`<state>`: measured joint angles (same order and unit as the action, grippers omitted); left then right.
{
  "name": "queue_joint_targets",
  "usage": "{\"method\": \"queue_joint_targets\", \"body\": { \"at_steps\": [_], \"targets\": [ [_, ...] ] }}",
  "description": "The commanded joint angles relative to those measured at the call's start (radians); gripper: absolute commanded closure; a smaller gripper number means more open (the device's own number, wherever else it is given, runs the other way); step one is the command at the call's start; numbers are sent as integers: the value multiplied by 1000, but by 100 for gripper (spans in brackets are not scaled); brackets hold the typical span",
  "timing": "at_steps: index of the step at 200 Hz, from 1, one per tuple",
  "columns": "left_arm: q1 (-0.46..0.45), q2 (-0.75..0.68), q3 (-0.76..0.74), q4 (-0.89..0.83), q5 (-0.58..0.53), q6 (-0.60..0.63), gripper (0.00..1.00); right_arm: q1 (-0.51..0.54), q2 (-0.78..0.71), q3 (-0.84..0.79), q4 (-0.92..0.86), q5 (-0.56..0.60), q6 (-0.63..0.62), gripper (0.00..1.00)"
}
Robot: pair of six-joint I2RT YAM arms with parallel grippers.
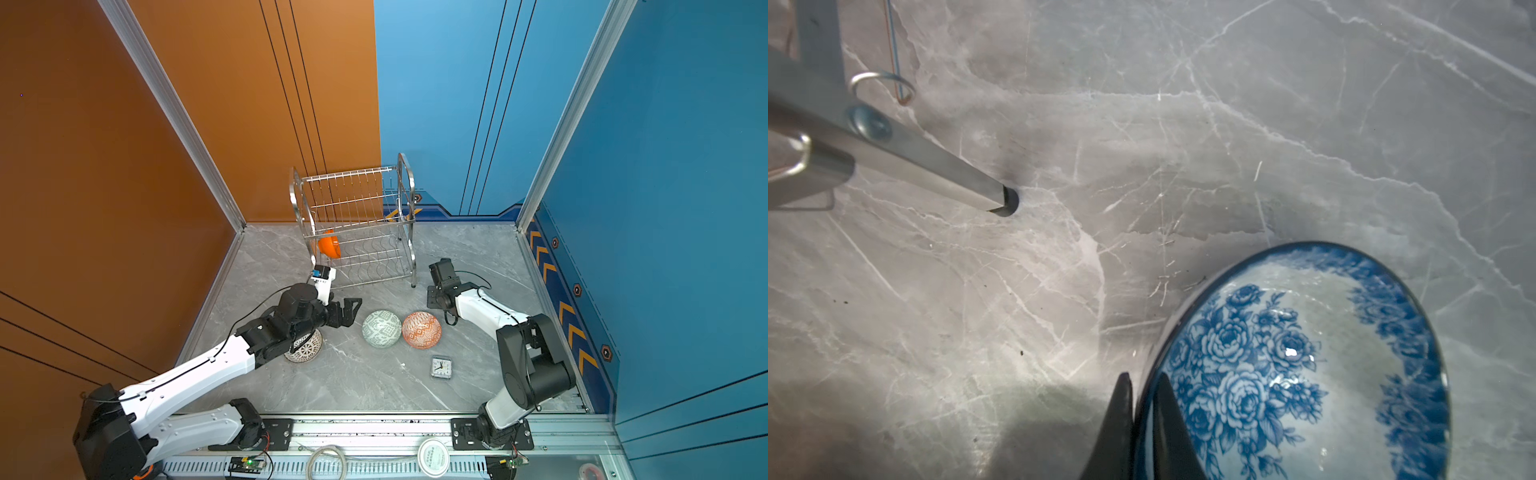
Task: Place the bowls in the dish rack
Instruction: 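Lower the right gripper onto the floral bowl rim while the left gripper shifts, then close the right gripper on the floral bowl rim and lift it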
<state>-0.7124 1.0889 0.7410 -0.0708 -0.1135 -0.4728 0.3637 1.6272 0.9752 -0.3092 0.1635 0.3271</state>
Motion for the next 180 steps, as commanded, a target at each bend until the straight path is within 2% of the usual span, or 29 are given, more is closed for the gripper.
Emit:
{"method": "queue_joint_targets", "body": {
  "at_steps": [1,15,44,56,71,91,109,127,155,180],
  "targets": [
    [21,-32,-32,-14,-17,-40,2,20,67,53,-71,32,-45,100],
    [26,-50,-38,-21,-19,-48,2,26,87,67,-75,32,-48,100],
    [29,-78,-61,-23,-31,-61,2,37,99,80,-83,58,-56,90],
    [32,-84,-68,-21,-35,-65,2,39,101,82,-89,69,-62,82],
    [35,-84,-74,-15,-34,-70,2,40,99,83,-95,75,-68,81],
    [37,-77,-75,-11,-27,-72,2,41,95,82,-101,80,-72,71],
    [38,-73,-73,-12,-19,-72,2,46,81,82,-103,88,-72,69],
    [39,-82,-74,-16,-18,-72,2,57,54,87,-120,100,-74,60],
    [47,-95,-75,-30,-19,-66,2,82,4,79,-143,141,-77,55],
    [62,-106,-76,-37,-11,-63,2,96,-3,74,-156,149,-81,55]
  ]
}}
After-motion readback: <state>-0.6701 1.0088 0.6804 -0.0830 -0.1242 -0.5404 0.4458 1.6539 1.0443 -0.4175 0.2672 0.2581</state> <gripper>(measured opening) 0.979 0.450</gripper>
